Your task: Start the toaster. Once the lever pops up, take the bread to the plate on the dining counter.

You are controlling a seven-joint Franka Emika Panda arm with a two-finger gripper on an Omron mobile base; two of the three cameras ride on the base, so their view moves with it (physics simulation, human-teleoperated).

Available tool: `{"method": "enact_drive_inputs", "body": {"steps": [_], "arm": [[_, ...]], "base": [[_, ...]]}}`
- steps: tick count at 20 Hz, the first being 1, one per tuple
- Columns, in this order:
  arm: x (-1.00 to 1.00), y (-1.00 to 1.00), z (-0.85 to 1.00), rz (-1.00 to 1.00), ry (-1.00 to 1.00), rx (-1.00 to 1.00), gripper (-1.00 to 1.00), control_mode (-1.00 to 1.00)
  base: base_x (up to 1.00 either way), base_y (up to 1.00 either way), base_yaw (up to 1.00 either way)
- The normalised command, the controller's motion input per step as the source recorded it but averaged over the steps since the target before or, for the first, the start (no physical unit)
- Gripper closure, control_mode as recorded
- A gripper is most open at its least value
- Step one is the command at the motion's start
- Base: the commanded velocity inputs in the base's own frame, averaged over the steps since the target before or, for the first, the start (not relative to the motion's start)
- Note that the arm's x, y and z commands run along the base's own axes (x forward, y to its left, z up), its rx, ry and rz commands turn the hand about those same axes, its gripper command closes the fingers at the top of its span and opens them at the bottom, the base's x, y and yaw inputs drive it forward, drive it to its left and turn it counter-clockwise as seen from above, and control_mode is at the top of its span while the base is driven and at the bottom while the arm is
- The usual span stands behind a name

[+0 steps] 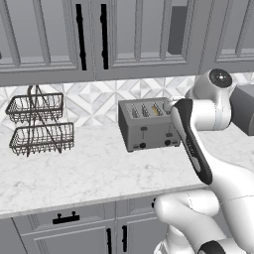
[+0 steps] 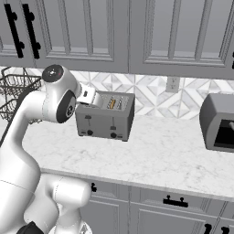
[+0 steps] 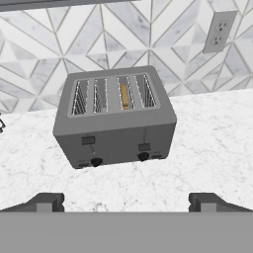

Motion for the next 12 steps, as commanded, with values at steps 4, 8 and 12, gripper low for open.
{"method": "enact_drive_inputs", "body": {"steps": [4, 8, 12], "arm": [[0.00, 0.00, 0.00, 0.00, 0.00, 0.00, -1.00, -1.00], [0.00, 0.00, 0.00, 0.00, 0.00, 0.00, -1.00, -1.00], [0.00, 0.00, 0.00, 0.00, 0.00, 0.00, -1.00, -1.00]], "base": [[0.00, 0.00, 0.00], [0.00, 0.00, 0.00], [0.00, 0.00, 0.00]]}}
